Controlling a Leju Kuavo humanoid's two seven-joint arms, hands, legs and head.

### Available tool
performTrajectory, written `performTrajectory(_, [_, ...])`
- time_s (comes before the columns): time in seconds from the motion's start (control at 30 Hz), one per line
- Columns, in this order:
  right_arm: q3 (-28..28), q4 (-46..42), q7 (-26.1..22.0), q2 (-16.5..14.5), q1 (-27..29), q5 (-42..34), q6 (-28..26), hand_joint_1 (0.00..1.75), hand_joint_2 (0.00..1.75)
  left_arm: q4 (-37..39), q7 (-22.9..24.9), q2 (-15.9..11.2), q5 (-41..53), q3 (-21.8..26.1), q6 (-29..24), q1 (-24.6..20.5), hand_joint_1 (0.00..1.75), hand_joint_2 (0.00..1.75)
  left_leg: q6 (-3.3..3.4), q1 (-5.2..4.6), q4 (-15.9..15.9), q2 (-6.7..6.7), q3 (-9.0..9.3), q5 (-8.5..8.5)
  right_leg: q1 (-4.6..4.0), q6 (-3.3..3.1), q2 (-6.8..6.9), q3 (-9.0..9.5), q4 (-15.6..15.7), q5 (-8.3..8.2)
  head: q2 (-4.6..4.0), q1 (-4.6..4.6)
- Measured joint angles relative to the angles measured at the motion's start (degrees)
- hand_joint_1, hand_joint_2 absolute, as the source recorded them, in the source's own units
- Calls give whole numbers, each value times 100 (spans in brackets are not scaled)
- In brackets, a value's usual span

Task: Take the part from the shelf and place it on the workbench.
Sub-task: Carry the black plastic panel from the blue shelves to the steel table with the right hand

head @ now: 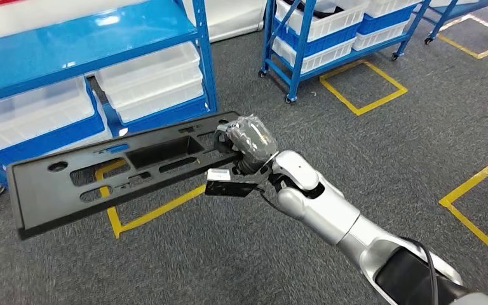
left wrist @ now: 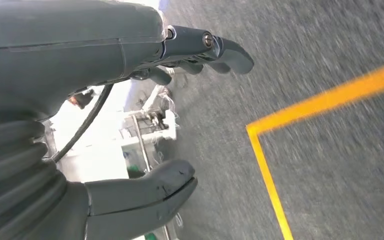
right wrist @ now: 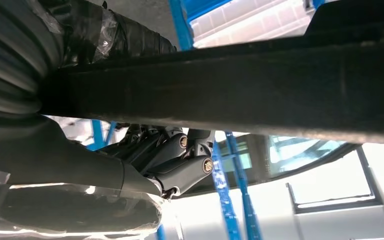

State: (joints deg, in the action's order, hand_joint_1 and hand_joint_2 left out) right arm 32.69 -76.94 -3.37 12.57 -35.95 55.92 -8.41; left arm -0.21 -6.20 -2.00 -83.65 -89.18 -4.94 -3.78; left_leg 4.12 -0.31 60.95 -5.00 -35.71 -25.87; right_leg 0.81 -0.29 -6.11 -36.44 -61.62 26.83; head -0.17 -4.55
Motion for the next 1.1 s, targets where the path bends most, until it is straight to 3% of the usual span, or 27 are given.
performTrajectory(0.07, [25,-3,-2,-29,-3,1,1,175,175,5,32,-15,25,-3,8,6,0,175,-27,-19,-159,142,79,68,37,74,-73,4,49,-37,0,4])
performTrajectory(0.13, [56,-4,5,-53,-26,0,-2,175,175,6,57,-26,54,-9,23,13,0,175,-75,11,-369,307,181,152,0,125,146,-56,-72,83,0,2])
performTrajectory(0.2, [92,-4,15,-91,-51,-14,-7,175,175,6,52,-26,64,-13,40,34,0,175,-104,29,-457,473,215,188,-10,170,458,-306,-610,419,0,-1])
performTrajectory(0.23, [112,-4,18,-112,-50,-23,-9,175,175,6,38,-26,66,-13,47,43,0,175,-110,30,-450,557,206,187,10,200,526,-459,-942,574,0,-1])
performTrajectory(0.27, [129,-4,20,-127,-40,-32,-9,175,175,6,21,-26,70,-14,52,46,0,175,-120,31,-434,638,192,180,32,230,562,-564,-1185,652,0,-2])
performTrajectory(0.3, [146,-3,20,-138,-27,-39,-8,175,175,5,-3,-25,76,-16,57,46,0,175,-134,33,-413,715,178,169,52,256,589,-576,-1248,629,0,-2])
performTrajectory(0.37, [172,-1,19,-147,-16,-52,-8,175,175,4,-47,-22,85,-20,59,36,0,175,-174,41,-354,844,155,141,70,282,687,-264,-743,336,0,-2])
performTrajectory(0.43, [182,-1,19,-153,-23,-86,-9,175,175,4,-75,-19,88,-23,59,29,0,175,-235,32,-276,951,138,100,38,229,894,123,-58,105,0,-4])
performTrajectory(0.5, [184,-2,18,-170,-38,-122,-7,175,175,4,-86,-19,97,-26,49,25,0,175,-310,20,-235,1052,138,76,-8,147,966,226,175,58,0,-4])
performTrajectory(0.57, [184,-3,15,-182,-46,-137,-3,175,175,4,-87,-19,104,-28,29,20,0,175,-379,25,-234,1139,147,69,-9,79,844,206,196,5,0,-4])
performTrajectory(0.63, [184,-4,13,-187,-48,-138,-1,175,175,4,-81,-18,103,-28,13,21,0,175,-441,54,-61,986,88,-103,26,-1,739,191,243,-63,0,-3])
performTrajectory(0.7, [192,-4,7,-212,-44,-138,0,175,175,4,-72,-18,103,-28,7,39,0,175,-493,88,527,686,-136,-505,47,-54,635,152,267,-121,0,-3])
performTrajectory(0.77, [206,-3,0,-237,-25,-138,0,175,175,4,-64,-19,102,-28,7,60,0,175,-522,100,1219,559,-404,-826,47,-54,501,97,255,-157,0,-3])
performTrajectory(0.8, [212,-2,-3,-241,-11,-138,-1,175,175,4,-58,-19,101,-28,7,65,0,175,-528,105,1339,543,-436,-833,50,-43,425,74,244,-170,0,-2])
performTrajectory(0.83, [217,-2,-4,-243,2,-138,-2,175,175,4,-53,-19,99,-28,6,68,0,175,-529,111,1256,533,-371,-744,55,-29,353,55,230,-180,0,-3])
performTrajectory(0.87, [220,-2,-7,-243,14,-138,-5,175,175,4,-48,-19,95,-28,6,69,0,175,-527,123,944,501,-196,-566,62,-16,279,40,213,-188,0,-2])
performTrajectory(0.93, [220,-1,-12,-243,22,-142,-20,175,175,4,-41,-15,87,-28,5,68,0,175,-519,153,175,292,203,-298,73,33,145,3,175,-203,0,-3])
performTrajectory(1.0, [218,5,-21,-244,31,-147,-39,175,175,4,-33,-1,86,-28,4,65,0,175,-490,152,-181,165,373,-229,71,118,27,-48,169,-241,0,-4])
performTrajectory(1.07, [212,20,-47,-241,54,-149,-49,175,175,4,-27,19,90,-28,3,55,0,175,-419,135,-200,268,368,-187,76,215,-65,-81,207,-297,0,-4])
performTrajectory(1.1, [205,31,-67,-237,65,-149,-51,175,175,4,-27,31,93,-28,2,48,0,175,-368,137,-223,332,367,-155,76,247,-8,-98,197,-292,0,-6])
